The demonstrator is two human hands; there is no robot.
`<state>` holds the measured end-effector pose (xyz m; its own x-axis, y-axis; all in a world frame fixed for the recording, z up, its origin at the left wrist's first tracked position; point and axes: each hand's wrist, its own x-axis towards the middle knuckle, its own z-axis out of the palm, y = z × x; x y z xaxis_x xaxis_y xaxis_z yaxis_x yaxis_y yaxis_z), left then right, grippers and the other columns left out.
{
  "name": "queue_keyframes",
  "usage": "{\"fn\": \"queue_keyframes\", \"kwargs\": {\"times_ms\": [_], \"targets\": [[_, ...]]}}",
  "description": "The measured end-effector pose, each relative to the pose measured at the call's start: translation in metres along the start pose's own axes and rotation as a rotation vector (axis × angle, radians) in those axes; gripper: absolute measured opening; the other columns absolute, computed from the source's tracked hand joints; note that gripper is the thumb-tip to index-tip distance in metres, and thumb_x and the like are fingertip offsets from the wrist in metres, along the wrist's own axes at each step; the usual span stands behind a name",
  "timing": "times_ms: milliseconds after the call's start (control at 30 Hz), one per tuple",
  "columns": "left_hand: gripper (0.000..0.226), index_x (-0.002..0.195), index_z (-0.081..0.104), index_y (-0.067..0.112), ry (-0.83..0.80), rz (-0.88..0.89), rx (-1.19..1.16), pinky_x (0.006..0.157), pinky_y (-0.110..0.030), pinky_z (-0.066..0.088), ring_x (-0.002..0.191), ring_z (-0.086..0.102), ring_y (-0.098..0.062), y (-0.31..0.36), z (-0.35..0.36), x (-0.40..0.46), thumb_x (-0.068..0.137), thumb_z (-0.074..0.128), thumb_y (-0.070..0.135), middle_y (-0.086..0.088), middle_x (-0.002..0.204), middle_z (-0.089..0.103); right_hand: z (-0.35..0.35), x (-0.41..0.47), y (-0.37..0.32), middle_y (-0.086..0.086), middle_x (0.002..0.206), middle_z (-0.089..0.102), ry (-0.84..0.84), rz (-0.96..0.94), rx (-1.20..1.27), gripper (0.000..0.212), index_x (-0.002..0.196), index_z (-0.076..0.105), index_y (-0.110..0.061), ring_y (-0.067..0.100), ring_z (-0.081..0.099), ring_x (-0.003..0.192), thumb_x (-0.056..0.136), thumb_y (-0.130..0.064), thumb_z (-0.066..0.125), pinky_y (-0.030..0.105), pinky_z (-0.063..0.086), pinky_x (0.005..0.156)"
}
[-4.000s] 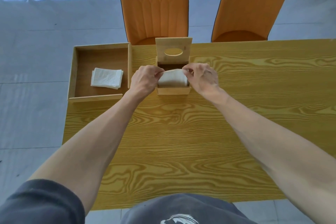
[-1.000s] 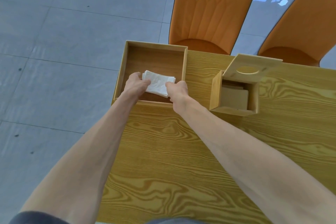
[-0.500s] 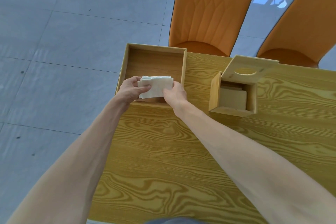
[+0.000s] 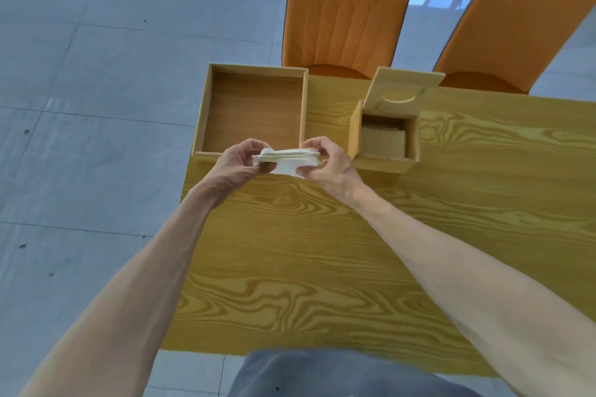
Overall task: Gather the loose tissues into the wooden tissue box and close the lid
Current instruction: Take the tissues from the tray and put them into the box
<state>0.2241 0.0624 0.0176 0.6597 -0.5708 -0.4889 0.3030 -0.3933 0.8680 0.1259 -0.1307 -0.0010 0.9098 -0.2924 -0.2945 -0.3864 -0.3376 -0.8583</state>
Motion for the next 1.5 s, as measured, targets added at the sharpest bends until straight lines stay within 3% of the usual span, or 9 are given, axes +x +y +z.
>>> {"fn": "queue_keyframes", "kwargs": {"times_ms": [100,200,367,600,733,867,1000,1333,1500], "targets": [[0.021,0.101,0.066,0.016,-0.021,0.016,0.032,0.091,-0.022,0.05,0.1,0.067,-0.008,-0.013,0.017,-0.007,0.084,0.078,0.013,0.005,0.108,0.075,-0.005,-0.02,0.013,-0.006,0.1,0.07,0.083,-0.023,-0.14,0.025,0.099,0.068,-0.019,0.013,0.063,0.096,0.077,-0.019,0.08,0.029,0.049,0.083],[0.02,0.099,0.065,0.011,-0.013,0.028,0.055,0.082,-0.017,0.053,0.097,0.07,-0.007,-0.025,0.032,-0.015,0.084,0.077,0.006,0.005,0.106,0.076,-0.007,-0.038,0.024,-0.008,0.096,0.072,0.111,-0.057,-0.217,0.02,0.098,0.07,-0.019,0.011,0.065,0.089,0.08,-0.019,0.079,0.026,0.05,0.08],[0.029,0.102,0.069,0.016,0.085,0.035,0.239,0.094,-0.031,0.052,0.105,0.067,-0.013,-0.051,0.05,-0.024,0.077,0.081,0.004,0.004,0.105,0.074,0.0,-0.054,0.046,-0.005,0.097,0.073,0.06,-0.041,-0.384,0.02,0.103,0.069,-0.024,0.015,0.065,0.088,0.084,-0.019,0.073,0.03,0.052,0.078],[0.022,0.104,0.074,0.025,0.164,-0.022,0.344,0.082,-0.031,0.049,0.104,0.065,-0.01,-0.058,0.064,-0.031,0.084,0.079,0.022,0.009,0.109,0.072,0.0,-0.067,0.055,-0.002,0.094,0.074,0.078,0.021,-0.413,0.022,0.108,0.07,-0.026,0.018,0.066,0.087,0.087,-0.019,0.07,0.031,0.051,0.071],[0.023,0.107,0.072,0.026,0.145,0.011,0.313,0.087,-0.038,0.052,0.101,0.069,-0.015,-0.042,0.07,-0.027,0.086,0.076,0.034,0.001,0.106,0.075,-0.016,-0.07,0.051,-0.003,0.099,0.074,0.133,0.013,-0.364,0.024,0.112,0.07,-0.023,0.015,0.066,0.087,0.088,-0.019,0.068,0.026,0.045,0.069],[0.035,0.117,0.068,0.022,0.122,0.08,0.302,0.072,-0.026,0.052,0.093,0.07,-0.015,-0.016,0.086,-0.017,0.087,0.074,0.038,-0.003,0.105,0.074,-0.045,-0.073,0.044,-0.004,0.101,0.074,0.215,-0.029,-0.346,0.027,0.115,0.069,-0.02,0.012,0.064,0.086,0.087,-0.018,0.069,0.026,0.048,0.071],[0.038,0.122,0.064,0.026,0.095,0.176,0.316,0.071,-0.027,0.051,0.093,0.069,-0.015,0.015,0.106,-0.004,0.089,0.069,0.045,-0.004,0.109,0.07,-0.082,-0.071,0.038,-0.003,0.106,0.074,0.288,-0.061,-0.373,0.033,0.119,0.066,-0.021,0.016,0.067,0.088,0.086,-0.019,0.07,0.03,0.053,0.075],[0.032,0.126,0.06,0.02,0.123,0.286,0.326,0.077,-0.029,0.054,0.098,0.069,-0.018,0.074,0.155,0.031,0.095,0.066,0.028,-0.001,0.119,0.065,-0.154,-0.047,0.034,0.004,0.109,0.073,0.428,-0.1,-0.468,0.026,0.118,0.067,-0.021,0.019,0.068,0.091,0.092,-0.02,0.066,0.031,0.054,0.075],[0.027,0.122,0.061,0.021,0.165,0.27,0.393,0.07,-0.025,0.049,0.098,0.066,-0.014,0.081,0.167,0.045,0.096,0.064,0.025,0.003,0.118,0.066,-0.166,-0.031,0.036,0.006,0.111,0.071,0.492,-0.131,-0.521,0.024,0.113,0.071,-0.017,0.022,0.067,0.09,0.089,-0.015,0.069,0.033,0.055,0.076]]}}
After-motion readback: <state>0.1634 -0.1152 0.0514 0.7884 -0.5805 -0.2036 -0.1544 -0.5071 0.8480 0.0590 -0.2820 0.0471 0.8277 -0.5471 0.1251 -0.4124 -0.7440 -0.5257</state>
